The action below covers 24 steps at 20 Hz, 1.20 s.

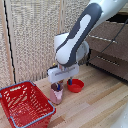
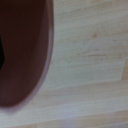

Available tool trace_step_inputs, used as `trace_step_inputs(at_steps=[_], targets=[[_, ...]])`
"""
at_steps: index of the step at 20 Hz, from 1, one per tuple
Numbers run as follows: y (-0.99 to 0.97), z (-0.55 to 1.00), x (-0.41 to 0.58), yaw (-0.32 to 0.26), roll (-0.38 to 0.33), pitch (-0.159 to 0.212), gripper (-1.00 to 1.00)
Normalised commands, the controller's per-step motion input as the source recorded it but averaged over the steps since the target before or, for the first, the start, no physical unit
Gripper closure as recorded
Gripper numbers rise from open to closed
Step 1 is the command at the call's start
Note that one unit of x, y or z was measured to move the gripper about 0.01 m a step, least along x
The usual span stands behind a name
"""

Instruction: Move your gripper towards the pink mug and hold it gently. Lift the pink mug from the surface. Position it above the basket, lowering it gently until it is placed inside. Release the grip on the pink mug, completing the task.

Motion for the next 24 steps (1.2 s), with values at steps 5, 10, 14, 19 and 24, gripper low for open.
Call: trace_step_inputs(at_steps=[5, 10, 14, 19, 24], targets=[[0.00, -0.24, 0.182, 0.087, -0.022, -0.013, 1.00], [0.00, -0.02, 0.008, 0.021, 0.000, -0.008, 1.00], [0.00, 0.00, 0.011, 0.000, 0.000, -0.007, 1.00], [0.00, 0.18, 0.018, -0.015, 0.000, -0.009, 1.00], [0.00, 0.41, 0.014, -0.006, 0.059, 0.006, 1.00]])
